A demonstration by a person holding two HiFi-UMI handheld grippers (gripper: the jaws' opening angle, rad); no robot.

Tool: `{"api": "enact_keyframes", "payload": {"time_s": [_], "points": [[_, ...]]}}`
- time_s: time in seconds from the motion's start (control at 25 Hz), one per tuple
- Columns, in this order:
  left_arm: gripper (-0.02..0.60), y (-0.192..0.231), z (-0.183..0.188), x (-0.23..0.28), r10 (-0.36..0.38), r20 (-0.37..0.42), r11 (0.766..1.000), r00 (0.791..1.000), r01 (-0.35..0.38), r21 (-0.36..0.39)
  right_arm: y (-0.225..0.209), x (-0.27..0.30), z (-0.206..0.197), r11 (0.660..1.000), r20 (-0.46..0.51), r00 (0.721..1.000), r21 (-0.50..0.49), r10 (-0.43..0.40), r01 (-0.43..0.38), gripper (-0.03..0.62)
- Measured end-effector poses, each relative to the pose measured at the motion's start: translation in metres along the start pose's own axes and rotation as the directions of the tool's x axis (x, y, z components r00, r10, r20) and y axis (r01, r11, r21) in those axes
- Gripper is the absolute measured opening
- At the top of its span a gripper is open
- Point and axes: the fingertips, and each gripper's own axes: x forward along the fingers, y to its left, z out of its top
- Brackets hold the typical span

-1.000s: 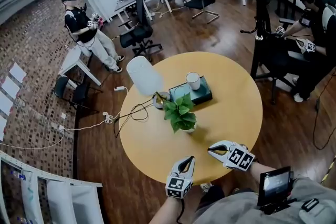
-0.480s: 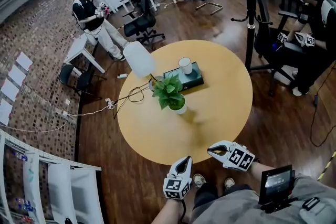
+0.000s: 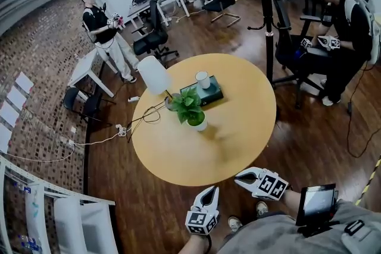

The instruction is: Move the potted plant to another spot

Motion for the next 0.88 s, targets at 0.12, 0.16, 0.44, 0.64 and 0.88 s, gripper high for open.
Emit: {"api": "enact_keyframes", "payload": {"time_s": [0.12, 0.16, 0.44, 0.64, 0.88], "points": [[0.0, -0.006, -0.002, -0.017, -0.016, 0.006, 1.0, 1.0, 0.016, -0.009, 0.023, -0.005, -0.002, 1.0, -0.01, 1.0, 0.01, -0.009, 0.009, 0.002], [0.0, -0.009, -0.003, -0.022, -0.024, 0.008, 1.0, 1.0, 0.024, -0.011, 0.03, -0.006, -0.004, 1.0, -0.013, 1.0, 0.011, -0.01, 0.011, 0.002], [0.0, -0.029, -0.013, -0.052, -0.087, 0.021, 0.996, 0.996, 0.087, -0.006, 0.071, 0.001, -0.014, 0.999, -0.017, 1.0, 0.04, -0.022, 0.023, 0.002], [0.0, -0.036, -0.013, -0.056, -0.108, 0.032, 0.994, 0.994, 0.108, -0.009, 0.08, 0.004, -0.012, 0.998, -0.005, 1.0, 0.057, -0.024, 0.024, 0.001], [0.0, -0.032, -0.007, -0.056, -0.103, 0.047, 0.995, 0.994, 0.103, -0.007, 0.078, 0.004, -0.007, 0.998, 0.004, 0.999, 0.057, -0.037, 0.037, 0.0]]}}
